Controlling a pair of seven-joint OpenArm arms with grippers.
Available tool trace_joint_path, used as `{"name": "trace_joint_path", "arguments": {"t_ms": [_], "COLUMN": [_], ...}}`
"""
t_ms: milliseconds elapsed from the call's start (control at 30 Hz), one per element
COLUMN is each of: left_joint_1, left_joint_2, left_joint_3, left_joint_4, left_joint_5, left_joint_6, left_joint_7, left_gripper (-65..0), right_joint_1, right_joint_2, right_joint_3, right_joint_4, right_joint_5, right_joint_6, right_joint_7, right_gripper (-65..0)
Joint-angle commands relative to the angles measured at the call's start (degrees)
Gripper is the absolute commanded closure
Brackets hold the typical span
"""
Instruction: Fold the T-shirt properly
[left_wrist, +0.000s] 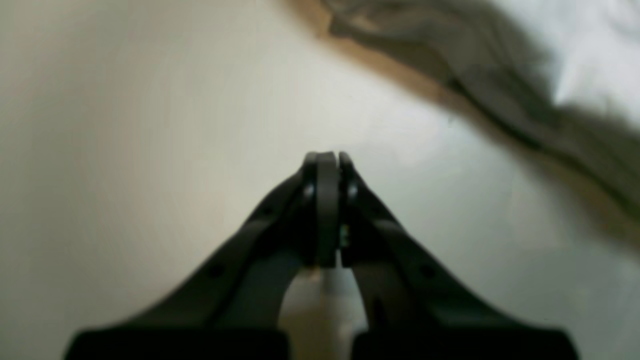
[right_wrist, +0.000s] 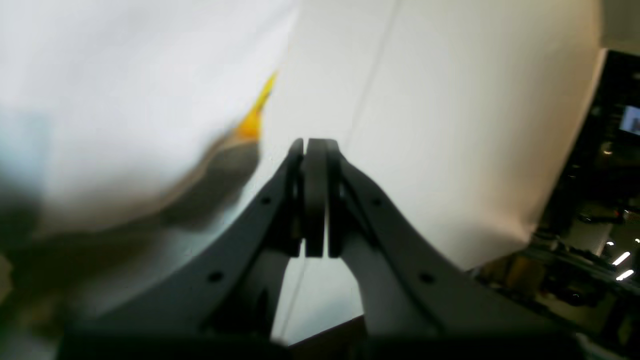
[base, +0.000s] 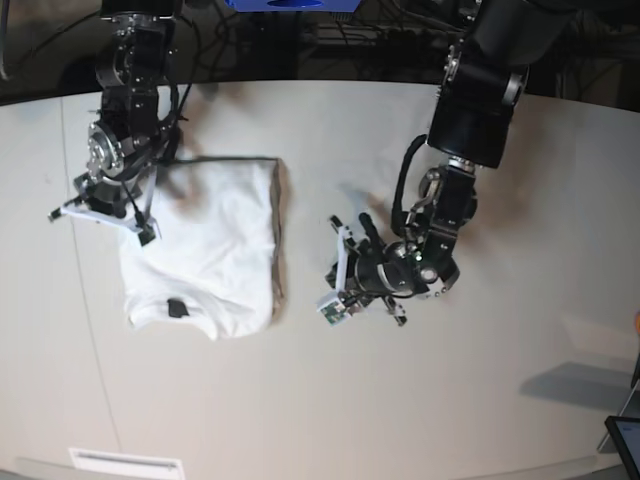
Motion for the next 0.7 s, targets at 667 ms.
{"name": "trace_joint_path", "arguments": {"t_ms": [667], "left_joint_1": [20.8], "left_joint_2": [5.4], "left_joint_3": [6.4], "left_joint_4": [32.0], "left_joint_5": [-0.4], "left_joint_6": [0.0], "left_joint_7": [3.5], "left_gripper": [0.0], "right_joint_1": [-3.9], "right_joint_2": [-2.7], "right_joint_3": [-6.8], "right_joint_4": [4.3], "right_joint_5": [6.9], "right_joint_6": [-0.6], "right_joint_7": [-0.1], "right_gripper": [-0.1]}}
